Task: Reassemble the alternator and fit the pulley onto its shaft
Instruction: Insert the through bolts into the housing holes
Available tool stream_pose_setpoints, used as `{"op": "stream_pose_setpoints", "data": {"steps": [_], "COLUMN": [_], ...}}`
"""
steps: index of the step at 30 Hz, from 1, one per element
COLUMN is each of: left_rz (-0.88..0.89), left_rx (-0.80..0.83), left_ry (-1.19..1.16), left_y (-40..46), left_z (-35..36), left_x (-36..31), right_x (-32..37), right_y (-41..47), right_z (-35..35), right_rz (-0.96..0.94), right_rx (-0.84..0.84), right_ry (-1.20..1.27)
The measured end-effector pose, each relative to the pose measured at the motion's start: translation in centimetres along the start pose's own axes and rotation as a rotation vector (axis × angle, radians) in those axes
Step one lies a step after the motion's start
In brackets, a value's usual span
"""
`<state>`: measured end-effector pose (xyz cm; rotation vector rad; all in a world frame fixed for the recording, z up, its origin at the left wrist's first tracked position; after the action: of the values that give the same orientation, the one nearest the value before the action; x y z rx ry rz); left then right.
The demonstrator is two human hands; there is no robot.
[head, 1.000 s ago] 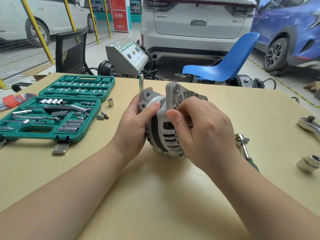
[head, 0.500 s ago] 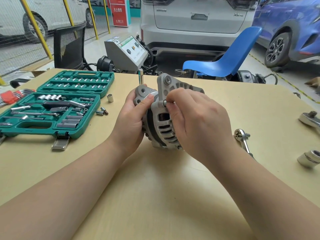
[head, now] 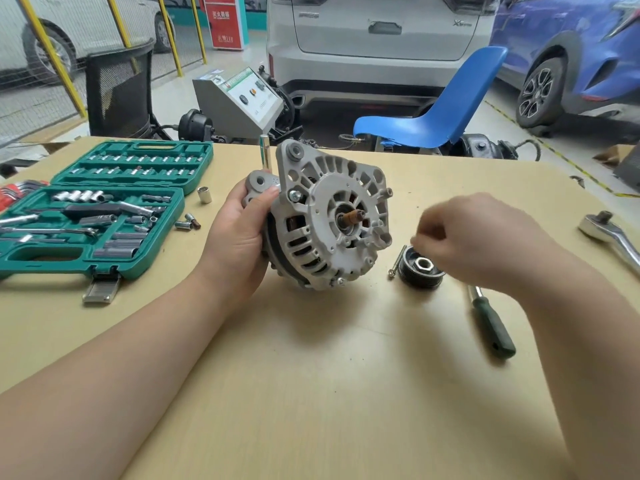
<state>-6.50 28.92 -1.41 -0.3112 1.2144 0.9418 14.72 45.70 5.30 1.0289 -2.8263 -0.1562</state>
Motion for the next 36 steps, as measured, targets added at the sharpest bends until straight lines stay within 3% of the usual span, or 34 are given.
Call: {"op": "stream_pose_setpoints", "data": {"steps": [3, 7, 17, 20, 22, 24, 28, 32, 36], "left_rz": [-0.018, -0.061, -0.157, -0.212, -0.215, -0.179, -0.119, -0.107, -0.099], "left_rx": [-0.013, -0.036, -0.086, -0.017, 0.045, 0.054, 0.066, 0.089, 0.093], "left_ry": [0.003, -0.007, -0.033, -0.133, -0.195, -0.209, -0.174, -0.161, -0.155], "left_y": [0.3, 0.5, 0.6, 0.2, -0.1, 0.1, 0.5, 0.7, 0.8], "left_z": [-0.4, -1.0, -1.5, -0.2, 0.7, 0.8, 0.4, 0.3, 0.3], "left_x": [0.4, 1.0, 2.1, 2.3, 2.0, 1.6, 1.5, 1.5, 1.6], "right_x": [-0.2, 1.6, 3.6, 4.0, 3.6, 1.7, -0.9, -1.3, -0.8], "right_y": [-0.3, -0.1, 0.4, 0.5, 0.6, 0.8, 0.5, -0.2, -0.3], "right_z": [2.3, 2.2, 5.3, 5.0, 3.3, 1.7, 0.8, -0.1, 0.2], "right_rz": [-0.018, -0.123, -0.274, -0.298, -0.273, -0.172, -0.019, -0.035, -0.042], "right_rx": [0.162, 0.057, 0.032, -0.081, -0.196, -0.267, -0.250, -0.268, -0.223], "right_ry": [-0.149, -0.094, -0.127, -0.090, 0.152, 0.571, 1.205, 1.458, 1.502]}}
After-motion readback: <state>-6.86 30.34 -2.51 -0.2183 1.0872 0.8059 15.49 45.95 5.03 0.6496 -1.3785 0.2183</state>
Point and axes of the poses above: each hand's wrist, its own y-axis towards the middle knuckle, its own z-axis out of the palm, x = y × z, the point moved 10 cm from there along y, towards the middle knuckle, and after that the axes turned 11 degrees about z, right-handed, at the moved point
